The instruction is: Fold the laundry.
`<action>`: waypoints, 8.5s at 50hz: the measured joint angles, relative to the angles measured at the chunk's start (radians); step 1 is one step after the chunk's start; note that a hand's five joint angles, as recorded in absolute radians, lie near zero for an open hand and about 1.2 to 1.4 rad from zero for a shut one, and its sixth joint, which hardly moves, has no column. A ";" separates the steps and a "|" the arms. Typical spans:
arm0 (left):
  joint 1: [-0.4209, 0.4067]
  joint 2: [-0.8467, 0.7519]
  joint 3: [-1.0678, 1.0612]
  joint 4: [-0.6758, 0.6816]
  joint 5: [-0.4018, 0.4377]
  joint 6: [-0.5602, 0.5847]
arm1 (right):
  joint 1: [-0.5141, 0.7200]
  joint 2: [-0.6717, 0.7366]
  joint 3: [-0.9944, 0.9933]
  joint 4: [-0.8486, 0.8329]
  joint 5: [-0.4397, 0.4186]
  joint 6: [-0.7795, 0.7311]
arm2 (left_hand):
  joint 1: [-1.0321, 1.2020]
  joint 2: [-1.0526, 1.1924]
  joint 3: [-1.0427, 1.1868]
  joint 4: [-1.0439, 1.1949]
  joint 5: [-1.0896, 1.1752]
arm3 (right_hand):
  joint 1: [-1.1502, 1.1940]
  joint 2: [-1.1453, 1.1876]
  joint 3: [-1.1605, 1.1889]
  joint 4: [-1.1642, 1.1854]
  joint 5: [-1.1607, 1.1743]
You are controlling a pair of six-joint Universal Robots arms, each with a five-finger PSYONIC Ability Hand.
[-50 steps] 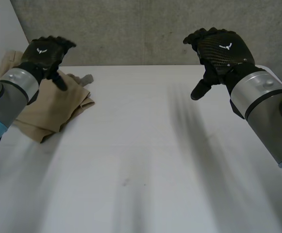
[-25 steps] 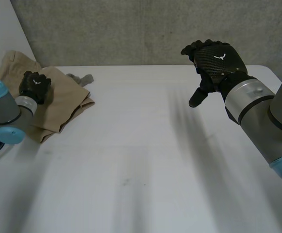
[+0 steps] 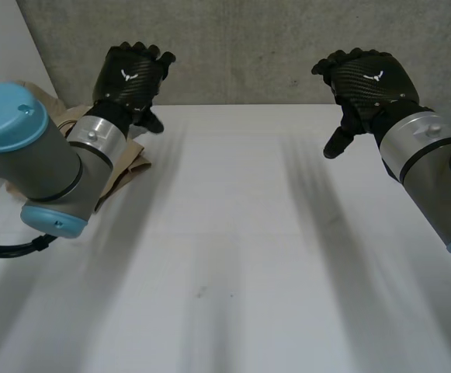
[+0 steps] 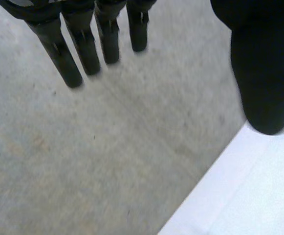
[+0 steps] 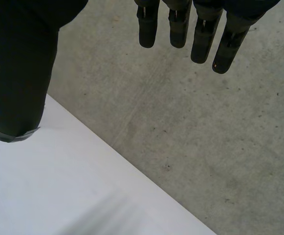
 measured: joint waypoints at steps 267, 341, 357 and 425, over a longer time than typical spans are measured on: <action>-0.171 0.310 -0.405 -0.515 -0.141 0.165 | -0.055 0.191 -0.320 0.658 -0.231 -0.483 | 0.005 -0.062 -0.074 -0.074 -0.068 | 0.004 0.000 0.002 -0.002 0.003; 0.018 -0.251 0.140 -0.651 -0.148 0.030 | 0.062 0.644 -0.674 0.467 -0.128 -0.384 | 0.930 0.905 0.881 0.899 0.871 | 0.783 0.958 0.958 0.949 0.924; -0.034 -0.155 0.438 -0.005 -0.274 0.028 | 0.067 0.658 -1.014 0.018 0.058 -0.372 | 0.930 0.909 0.886 0.902 0.871 | 0.787 0.958 0.959 0.950 0.924; -0.212 0.249 -0.548 -0.555 -0.248 0.228 | 0.008 0.217 0.090 0.604 -0.049 -0.687 | 0.930 0.910 0.889 0.904 0.871 | 0.792 0.958 0.967 0.954 0.924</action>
